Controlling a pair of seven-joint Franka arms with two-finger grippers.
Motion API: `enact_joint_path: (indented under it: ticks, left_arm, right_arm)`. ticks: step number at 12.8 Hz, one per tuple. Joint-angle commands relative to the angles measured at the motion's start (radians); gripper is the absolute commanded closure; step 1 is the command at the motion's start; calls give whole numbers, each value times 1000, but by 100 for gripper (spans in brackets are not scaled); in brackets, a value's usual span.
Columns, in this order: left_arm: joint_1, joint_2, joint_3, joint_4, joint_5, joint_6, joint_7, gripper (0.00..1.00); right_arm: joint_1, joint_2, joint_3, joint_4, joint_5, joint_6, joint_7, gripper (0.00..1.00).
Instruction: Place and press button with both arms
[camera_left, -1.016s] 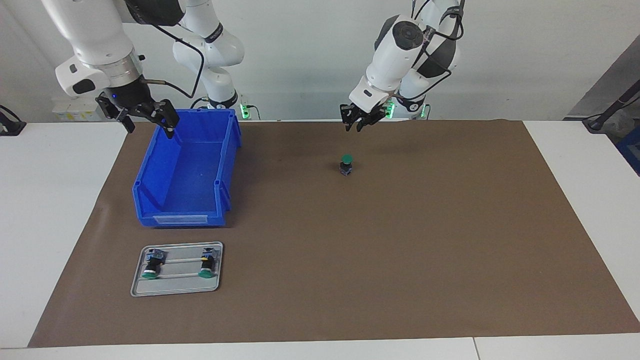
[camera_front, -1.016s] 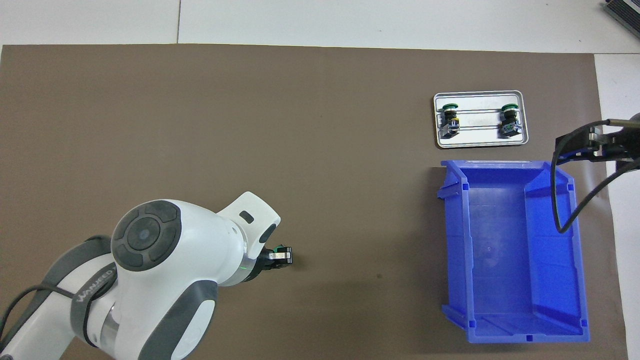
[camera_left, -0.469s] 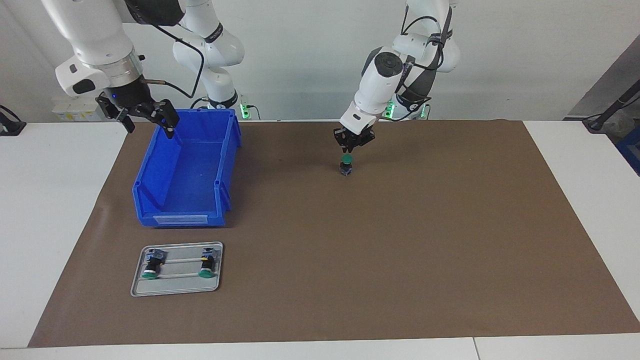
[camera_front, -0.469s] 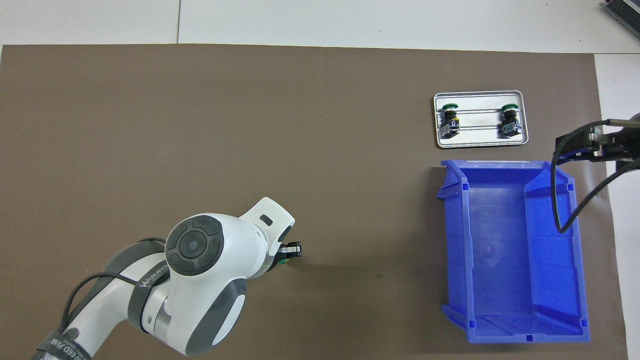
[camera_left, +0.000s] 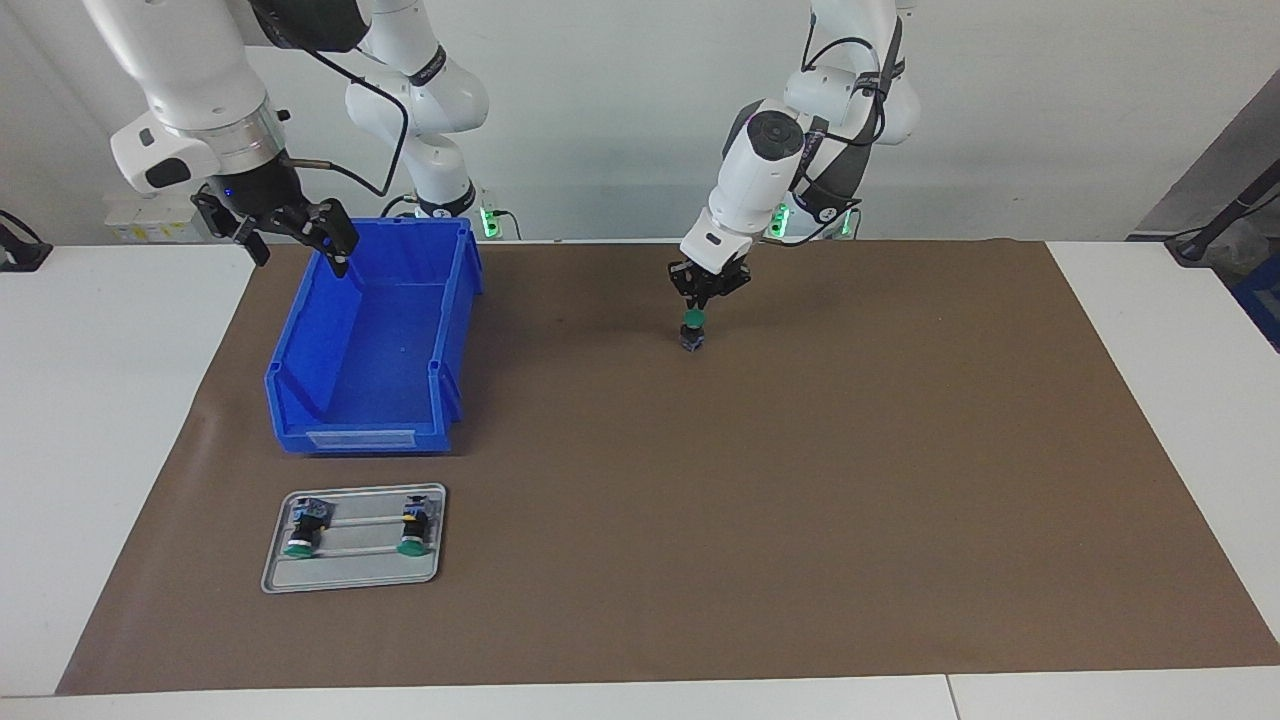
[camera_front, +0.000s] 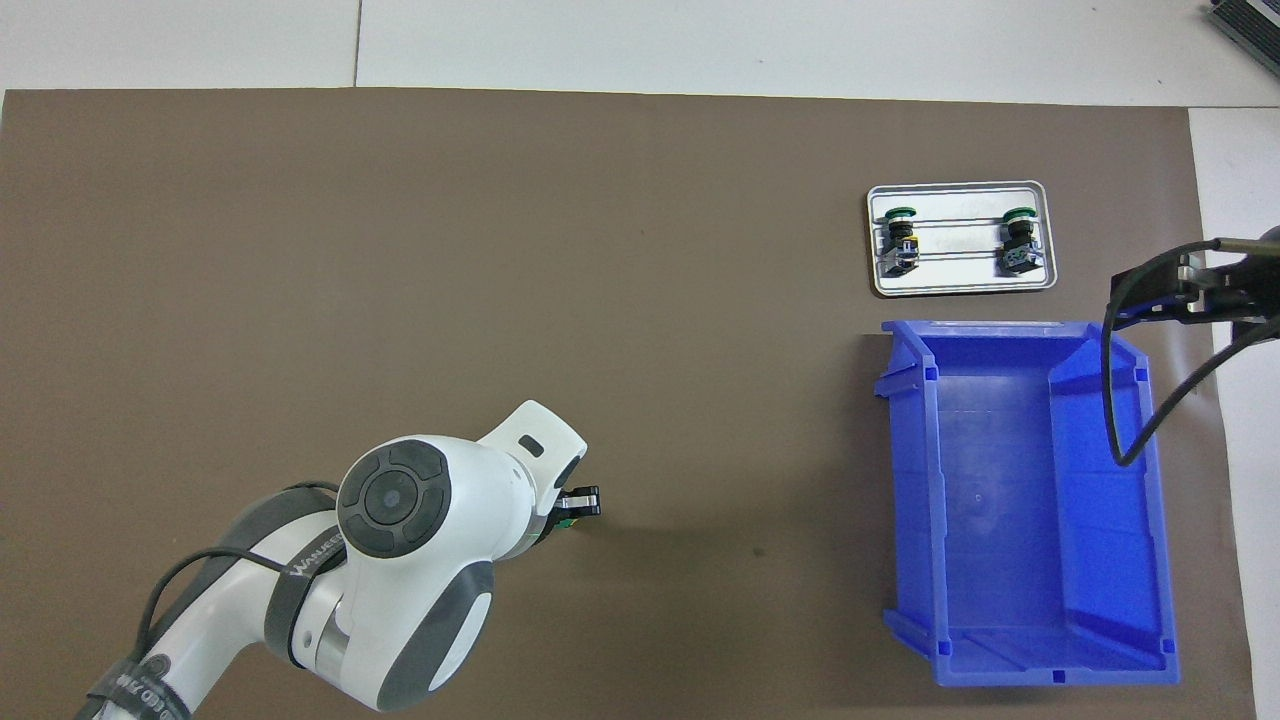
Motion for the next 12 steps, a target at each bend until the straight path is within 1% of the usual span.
enact_joint_path:
  ticks: [1, 4, 7, 9, 11, 12]
  left_arm:
    - [-30, -15, 8, -57, 21, 65, -17, 82]
    - [-53, -23, 8, -80, 21, 77, -23, 82]
    - [-55, -26, 8, -112, 21, 123, -23, 82]
    - [-63, -12, 8, -128, 21, 154, -25, 82]
    - [-72, -3, 8, -158, 21, 212, -23, 82]
    - [-72, -1, 8, -160, 21, 214, -22, 82]
  right_arm:
    - [-7, -7, 4, -7, 19, -11, -11, 0]
    - [-7, -7, 4, -7, 19, -11, -11, 0]
    - [-7, -7, 4, -7, 19, -11, -9, 0]
    - [-7, -7, 4, -6, 19, -11, -11, 0]
    - [-7, -7, 4, -6, 19, -9, -11, 0]
    - [-7, -7, 4, -7, 19, -11, -11, 0]
